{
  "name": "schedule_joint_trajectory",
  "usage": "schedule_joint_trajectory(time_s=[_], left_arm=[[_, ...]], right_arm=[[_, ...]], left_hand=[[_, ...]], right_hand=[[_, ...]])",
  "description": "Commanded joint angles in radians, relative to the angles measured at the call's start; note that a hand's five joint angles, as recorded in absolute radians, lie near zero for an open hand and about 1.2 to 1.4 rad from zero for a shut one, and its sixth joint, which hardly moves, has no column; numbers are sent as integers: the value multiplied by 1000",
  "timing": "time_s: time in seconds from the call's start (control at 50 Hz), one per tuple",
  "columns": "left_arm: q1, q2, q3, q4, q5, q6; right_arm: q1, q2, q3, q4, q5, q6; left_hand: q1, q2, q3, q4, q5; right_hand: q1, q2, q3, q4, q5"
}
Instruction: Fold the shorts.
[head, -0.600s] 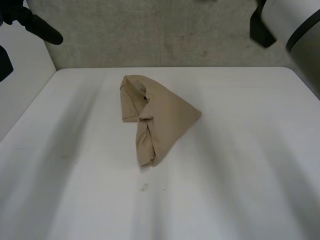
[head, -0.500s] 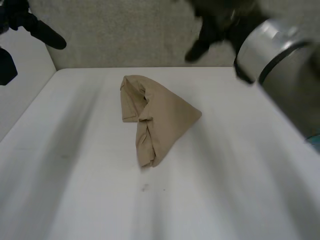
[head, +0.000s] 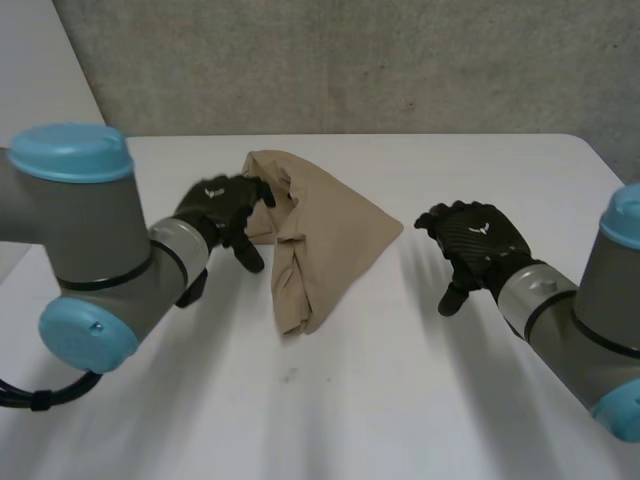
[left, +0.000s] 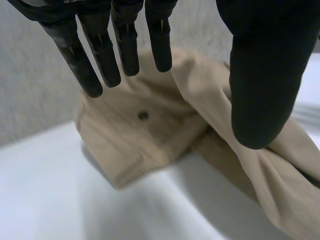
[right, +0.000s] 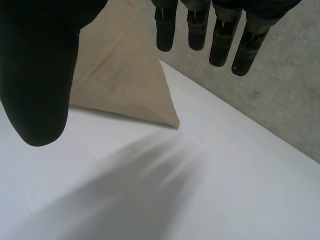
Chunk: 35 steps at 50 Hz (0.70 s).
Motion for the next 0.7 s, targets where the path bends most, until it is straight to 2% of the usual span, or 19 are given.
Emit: schedule_joint_trajectory(time_s=[0.02, 0.22, 0.32, 0.38, 0.42, 0.44, 0.46, 0.52, 0.6, 0.68, 0.7], left_arm=[[0, -114, 56, -93, -16, -198], [2, -189, 76, -94, -5, -410], [0, -232, 96, -91, 67, -468], [0, -253, 113, -91, 76, -470], [2, -270, 128, -91, 78, -473], [2, -270, 128, -91, 78, -473], [8, -272, 133, -90, 79, -473], [19, -255, 139, -86, 79, -458], [50, -139, 151, -83, 58, -419], [62, 48, 159, -48, 21, -315], [62, 122, 172, -13, 3, -260]], right_arm=[[-56, -4, 98, -107, -20, 7], [-44, 9, 105, -121, -18, 10], [-42, 14, 110, -133, -16, 7], [-42, 31, 110, -140, -16, 3], [-42, 35, 110, -141, -16, 1], [-42, 36, 110, -141, -16, 1], [-40, 45, 110, -146, -10, -2], [-40, 45, 110, -149, -10, -2], [-40, 46, 111, -150, -7, -2], [-40, 45, 111, -152, -7, -2], [-40, 45, 111, -152, -7, -2]], left_hand=[[-40, -35, -34, -36, -33], [-37, -32, -31, -33, -30], [-25, -20, -20, -21, -18], [54, 59, 59, 58, 61], [420, 425, 425, 424, 426], [421, 426, 427, 425, 428], [953, 958, 958, 957, 960], [958, 963, 964, 962, 965], [958, 963, 964, 962, 965], [958, 963, 964, 962, 965], [958, 963, 964, 962, 965]], right_hand=[[-17, -33, -28, -46, -50], [-17, -33, -28, -46, -50], [-17, -33, -28, -46, -50], [-17, -33, -28, -46, -50], [-17, -33, -28, -46, -50], [-17, -33, -28, -46, -50], [-17, -33, -28, -46, -50], [-17, -33, -28, -46, -50], [-17, -33, -28, -46, -50], [-17, -33, -28, -46, -50], [-17, -33, -28, -46, -50]])
